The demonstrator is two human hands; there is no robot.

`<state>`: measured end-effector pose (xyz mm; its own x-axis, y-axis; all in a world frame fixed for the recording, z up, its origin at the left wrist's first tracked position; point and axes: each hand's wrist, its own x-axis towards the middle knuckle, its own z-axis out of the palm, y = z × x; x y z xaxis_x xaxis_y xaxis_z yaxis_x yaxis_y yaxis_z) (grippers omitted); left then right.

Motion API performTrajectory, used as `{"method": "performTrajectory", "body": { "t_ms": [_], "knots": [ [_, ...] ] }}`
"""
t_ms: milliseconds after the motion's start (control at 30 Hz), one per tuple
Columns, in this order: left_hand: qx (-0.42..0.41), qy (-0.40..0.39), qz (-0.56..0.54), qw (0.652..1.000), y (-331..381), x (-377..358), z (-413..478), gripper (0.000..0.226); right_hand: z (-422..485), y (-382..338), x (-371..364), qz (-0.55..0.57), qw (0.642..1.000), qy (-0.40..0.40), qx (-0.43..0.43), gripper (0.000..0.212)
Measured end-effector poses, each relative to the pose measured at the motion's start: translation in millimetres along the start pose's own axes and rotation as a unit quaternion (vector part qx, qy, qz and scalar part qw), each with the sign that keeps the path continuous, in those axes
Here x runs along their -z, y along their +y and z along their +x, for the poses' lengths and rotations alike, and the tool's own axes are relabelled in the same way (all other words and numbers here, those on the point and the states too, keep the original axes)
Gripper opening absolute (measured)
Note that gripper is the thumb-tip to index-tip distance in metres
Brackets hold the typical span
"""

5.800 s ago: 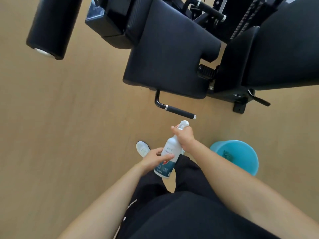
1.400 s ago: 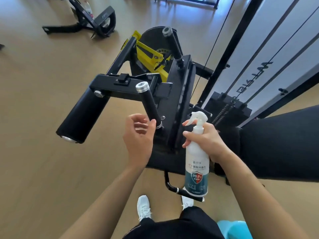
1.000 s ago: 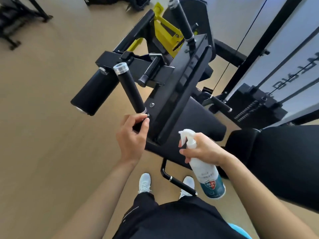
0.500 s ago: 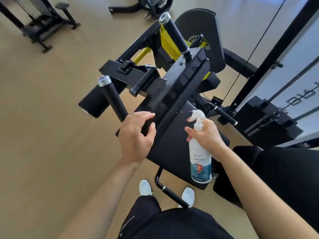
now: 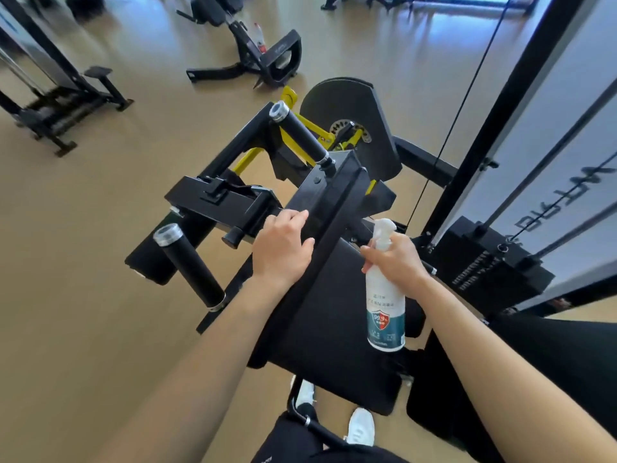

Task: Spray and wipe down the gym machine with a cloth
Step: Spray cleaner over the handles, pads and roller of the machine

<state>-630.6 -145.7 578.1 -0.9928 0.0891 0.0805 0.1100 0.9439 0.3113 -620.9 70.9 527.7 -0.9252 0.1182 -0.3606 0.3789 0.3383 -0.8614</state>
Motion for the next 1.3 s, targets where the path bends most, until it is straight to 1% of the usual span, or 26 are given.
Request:
{"method": "performTrajectory", "body": {
  "t_ms": [100,167,267,367,467,533,600,767,933,1033,1100,1167,1300],
  "knots": [
    [0.010,0.014,0.003,1.000,-1.1,-2.0,9.2,0.048,8.6,-7.4,6.6,0.002,1.000,0.009,-0.003,0.016],
    [0.013,0.014,0.000,1.000,-3.1,-0.9,13.2,0.046,13.1,-14.1,10.8,0.003,1.000,0.014,-0.007,0.020],
    [0.015,0.017,-0.006,1.000,-5.3,-0.1,17.3,0.044,22.9,-20.4,14.6,-0.022,0.999,0.037,-0.015,0.018],
    [0.026,0.024,-0.023,0.999,-6.0,-0.5,19.4,0.041,29.9,-26.2,15.1,-0.034,0.999,0.029,-0.013,0.019],
    [0.028,0.032,-0.034,0.999,-6.8,-3.3,18.1,0.040,31.3,-33.5,14.4,-0.038,0.999,-0.001,0.017,0.017],
    [0.025,0.043,-0.037,0.998,-7.4,-5.6,16.0,0.039,30.1,-42.8,14.0,-0.034,0.998,-0.025,0.052,0.022],
    [0.030,0.050,-0.040,0.997,-8.0,-7.2,14.4,0.039,29.9,-57.2,13.3,-0.031,0.995,-0.035,0.089,0.023],
    [0.050,0.054,-0.065,0.995,-10.0,-7.7,14.0,0.038,37.2,-109.8,13.4,-0.060,0.987,-0.035,0.147,0.014],
    [0.051,0.060,-0.072,0.994,-11.6,-9.8,11.0,0.039,42.4,-140.2,10.3,-0.090,0.978,-0.024,0.189,0.016],
    [0.047,0.062,-0.075,0.994,-12.1,-10.5,10.8,0.039,43.0,-142.8,7.5,-0.123,0.974,-0.038,0.188,0.017],
    [0.046,0.061,-0.080,0.994,-13.5,-10.7,11.5,0.038,44.1,-140.3,5.7,-0.140,0.973,-0.029,0.182,0.012],
    [0.047,0.059,-0.084,0.994,-14.3,-11.6,11.8,0.038,43.8,-136.9,4.8,-0.151,0.972,-0.018,0.179,0.012],
    [0.042,0.062,-0.082,0.994,-14.4,-12.8,11.3,0.038,35.4,-130.4,5.6,-0.117,0.975,-0.023,0.187,0.013]
  ]
}}
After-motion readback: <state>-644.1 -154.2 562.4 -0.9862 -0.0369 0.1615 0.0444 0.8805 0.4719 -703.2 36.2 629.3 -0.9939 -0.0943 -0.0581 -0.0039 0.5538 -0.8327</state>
